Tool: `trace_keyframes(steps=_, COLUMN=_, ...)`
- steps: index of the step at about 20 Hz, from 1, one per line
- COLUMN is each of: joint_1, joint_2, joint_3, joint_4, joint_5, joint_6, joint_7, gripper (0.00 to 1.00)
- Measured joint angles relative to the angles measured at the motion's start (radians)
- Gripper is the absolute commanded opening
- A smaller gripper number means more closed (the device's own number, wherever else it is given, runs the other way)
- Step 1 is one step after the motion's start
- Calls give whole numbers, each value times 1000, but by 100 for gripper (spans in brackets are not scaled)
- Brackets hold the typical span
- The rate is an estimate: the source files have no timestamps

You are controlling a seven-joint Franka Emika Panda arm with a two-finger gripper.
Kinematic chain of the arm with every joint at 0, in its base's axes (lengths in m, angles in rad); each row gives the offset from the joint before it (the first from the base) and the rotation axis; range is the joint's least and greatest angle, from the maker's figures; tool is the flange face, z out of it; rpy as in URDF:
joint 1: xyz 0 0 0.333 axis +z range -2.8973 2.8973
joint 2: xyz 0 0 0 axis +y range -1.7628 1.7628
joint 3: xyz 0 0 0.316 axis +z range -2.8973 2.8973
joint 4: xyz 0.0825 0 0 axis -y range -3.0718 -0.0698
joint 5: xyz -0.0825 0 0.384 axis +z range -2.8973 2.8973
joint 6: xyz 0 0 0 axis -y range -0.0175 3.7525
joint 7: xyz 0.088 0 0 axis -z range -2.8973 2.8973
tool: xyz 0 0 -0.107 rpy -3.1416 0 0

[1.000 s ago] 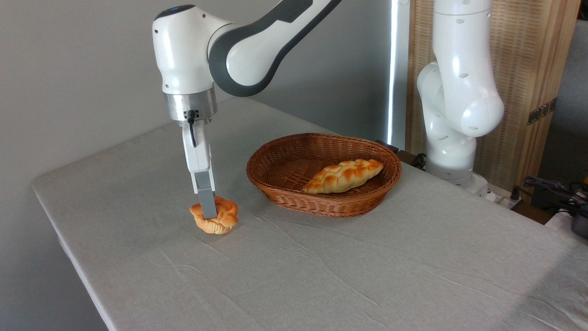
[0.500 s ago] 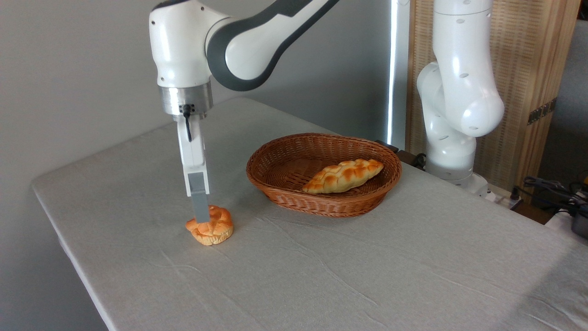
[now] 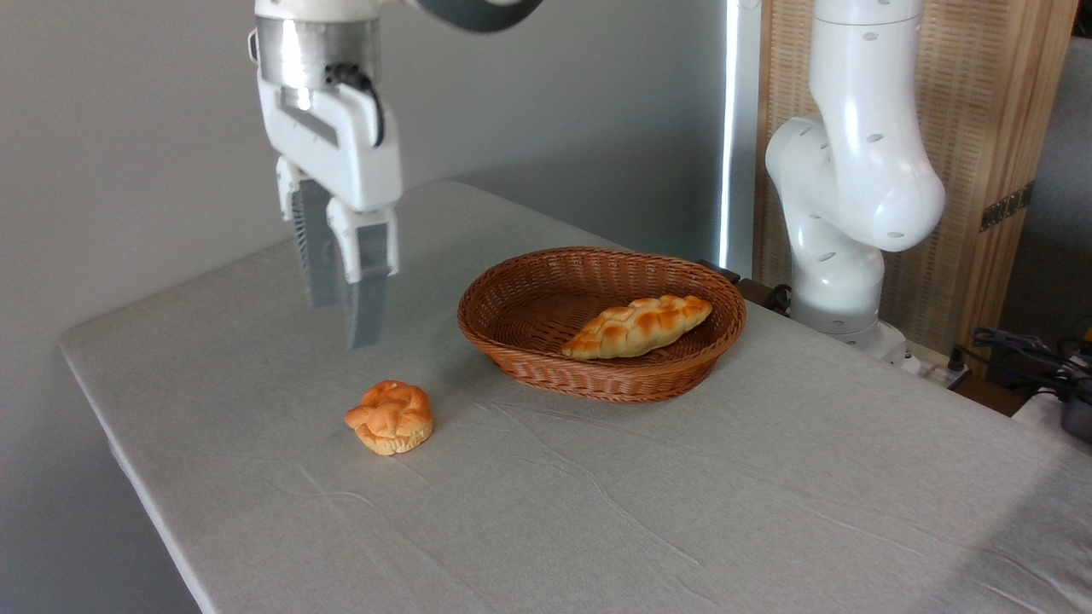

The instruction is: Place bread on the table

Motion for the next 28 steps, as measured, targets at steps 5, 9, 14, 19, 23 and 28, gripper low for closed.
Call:
trace_keyframes(steps=5, joint_1=55, joint_2=-31, joint_3=26, joint_4=41, joint_5=-63, joint_6=-143, joint_7=-3, gripper=100)
trace_keyframes(steps=9, joint_1=74, joint_2=-31, joint_3=28, joint_4=66, joint_5=-86, joint_6=-207, joint_7=-4, gripper=100)
trace_keyframes(steps=14, joint_1=131, joint_2=-29, joint_3=-5, joint_4=69, joint_5=-86, joint_6=-230, joint_7=-5, gripper=100)
trace_keyframes(steps=19, joint_1=157, joint_2=-28, joint_3=-34, joint_4=69, joint_5=-86, joint_6=-230, joint_7=-5, gripper=100)
trace_keyframes(steps=23, joint_1=173, joint_2=-28, joint_3=-48, joint_4=69, joint_5=-86, joint_6=-230, joint_7=-5, gripper=100)
trace_keyframes(steps=28, joint_1=221, joint_2=-28, joint_3=-103, joint_4=69, joint_5=-86, joint_6=-230, joint_7=-5, gripper=100)
